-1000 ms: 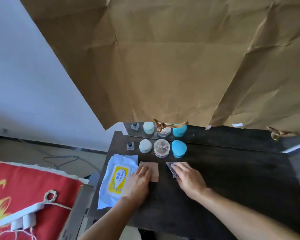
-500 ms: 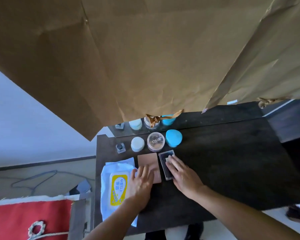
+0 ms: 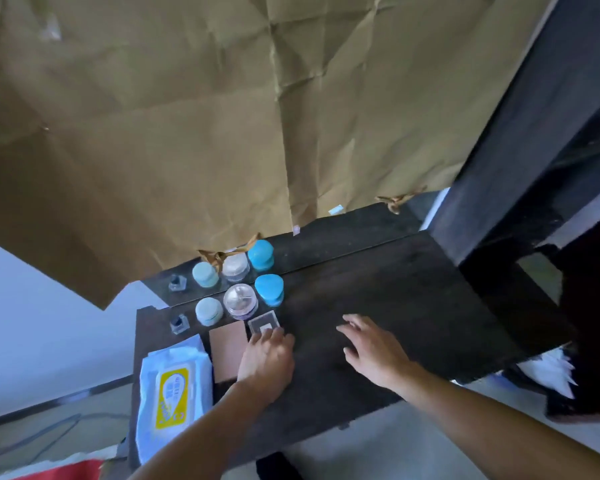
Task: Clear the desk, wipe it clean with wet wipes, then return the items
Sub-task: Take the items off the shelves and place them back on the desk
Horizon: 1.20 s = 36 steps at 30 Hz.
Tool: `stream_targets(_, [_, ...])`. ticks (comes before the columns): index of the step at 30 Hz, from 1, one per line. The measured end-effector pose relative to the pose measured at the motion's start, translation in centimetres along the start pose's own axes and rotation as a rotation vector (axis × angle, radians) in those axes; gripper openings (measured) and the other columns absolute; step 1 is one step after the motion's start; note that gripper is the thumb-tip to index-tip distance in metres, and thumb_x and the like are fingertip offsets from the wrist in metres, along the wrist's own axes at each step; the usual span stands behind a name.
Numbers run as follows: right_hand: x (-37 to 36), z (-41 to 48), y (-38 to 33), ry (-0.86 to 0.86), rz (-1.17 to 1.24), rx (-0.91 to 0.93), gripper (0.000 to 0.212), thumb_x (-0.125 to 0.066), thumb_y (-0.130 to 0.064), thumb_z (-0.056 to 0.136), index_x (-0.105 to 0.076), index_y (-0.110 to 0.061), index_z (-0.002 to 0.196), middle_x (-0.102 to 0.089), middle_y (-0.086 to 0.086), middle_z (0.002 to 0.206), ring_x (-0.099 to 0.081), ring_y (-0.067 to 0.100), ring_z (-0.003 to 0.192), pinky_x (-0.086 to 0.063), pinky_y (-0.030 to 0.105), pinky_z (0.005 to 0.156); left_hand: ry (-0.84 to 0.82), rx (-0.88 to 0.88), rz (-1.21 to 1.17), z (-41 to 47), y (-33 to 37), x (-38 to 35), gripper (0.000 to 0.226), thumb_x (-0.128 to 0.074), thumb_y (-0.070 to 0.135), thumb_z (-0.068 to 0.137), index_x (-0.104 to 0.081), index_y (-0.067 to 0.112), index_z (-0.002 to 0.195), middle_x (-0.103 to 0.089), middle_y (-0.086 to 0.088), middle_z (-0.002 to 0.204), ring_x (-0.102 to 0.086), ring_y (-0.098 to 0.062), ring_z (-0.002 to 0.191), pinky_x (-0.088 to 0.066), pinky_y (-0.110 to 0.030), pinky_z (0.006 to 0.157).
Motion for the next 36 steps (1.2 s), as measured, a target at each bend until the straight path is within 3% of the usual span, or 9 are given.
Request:
stream_targets(10, [10.0,-14.5,17.9,0.199,-0.062,-0.175,0.042,-0.055,-0.031,0.089,-0.054,-0.021,0.129,-0.044,-0.006,0.139,-0.045,0.013,0.127,-0.048,0.031,0.091,0.132,-0.191,-0.094,5.1,22.6,6.2,0.020,-0.074,0.024,0.058,-0.059,0.021,0.070,-0.057,0.001,0.068,-0.060,-0.021,0.061,-0.049,-0.028,0.053])
stream_targets(16, [16.0,-19.6,26.3,0.323,-0.053,-0.316,0.037,-0.068,-0.024,0.078,-0.065,-0.018,0.114,-0.059,-0.001,0.121,-0.061,0.020,0.106,-0.054,0.034,0.073,0.218,-0.308,-0.143,9.7,32.0,10.3,0.013,-0.069,0.023,0.065,-0.060,0.019,0.073,-0.059,0.001,0.072,-0.060,-0.021,0.063,-0.048,-0.028,0.055])
stream_targets(22, [22.3,-19.7,32.8,0.388,-0.059,-0.377,0.040,-0.056,-0.030,0.089,-0.055,-0.020,0.128,-0.049,-0.005,0.132,-0.052,0.015,0.118,-0.047,0.029,0.085,0.307,-0.386,-0.214,16.5,37.0,14.2,0.021,-0.053,0.024,0.081,-0.065,0.016,0.095,-0.063,-0.001,0.088,-0.061,-0.023,0.079,-0.051,-0.034,0.068])
stream_targets(25, [26.3,-18.0,35.5,0.434,-0.086,-0.355,0.040,-0.056,-0.028,0.090,-0.054,-0.019,0.129,-0.050,-0.004,0.129,-0.055,0.015,0.111,-0.045,0.025,0.081,0.385,-0.403,-0.245,21.3,38.7,16.9,0.030,-0.043,0.026,0.086,-0.065,0.013,0.103,-0.062,-0.003,0.095,-0.059,-0.023,0.086,-0.052,-0.037,0.074])
stream_targets(28, [31.0,-15.3,37.8,0.497,-0.116,-0.313,0.040,-0.056,-0.024,0.092,-0.052,-0.015,0.131,-0.051,0.000,0.125,-0.055,0.017,0.106,-0.036,0.019,0.077,0.457,-0.399,-0.271,26.6,40.1,19.8,0.027,-0.050,0.021,0.090,-0.064,0.012,0.111,-0.060,-0.005,0.104,-0.055,-0.024,0.095,-0.049,-0.037,0.083])
stream_targets(36, [40.4,-6.4,42.2,0.632,-0.103,-0.275,0.041,-0.054,-0.026,0.092,-0.051,-0.016,0.131,-0.050,0.002,0.131,-0.048,0.022,0.118,-0.041,0.030,0.087,0.477,-0.246,-0.321,37.9,40.9,24.1,0.028,-0.047,0.021,0.092,-0.059,0.013,0.116,-0.056,-0.006,0.113,-0.052,-0.025,0.103,-0.046,-0.036,0.088])
Point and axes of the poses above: each hand's wrist, its own z-axis towards the middle knuckle, its own x-axis out of the back of the hand, y = z × x, the point moved 8 cm from there along z, towards the middle knuckle
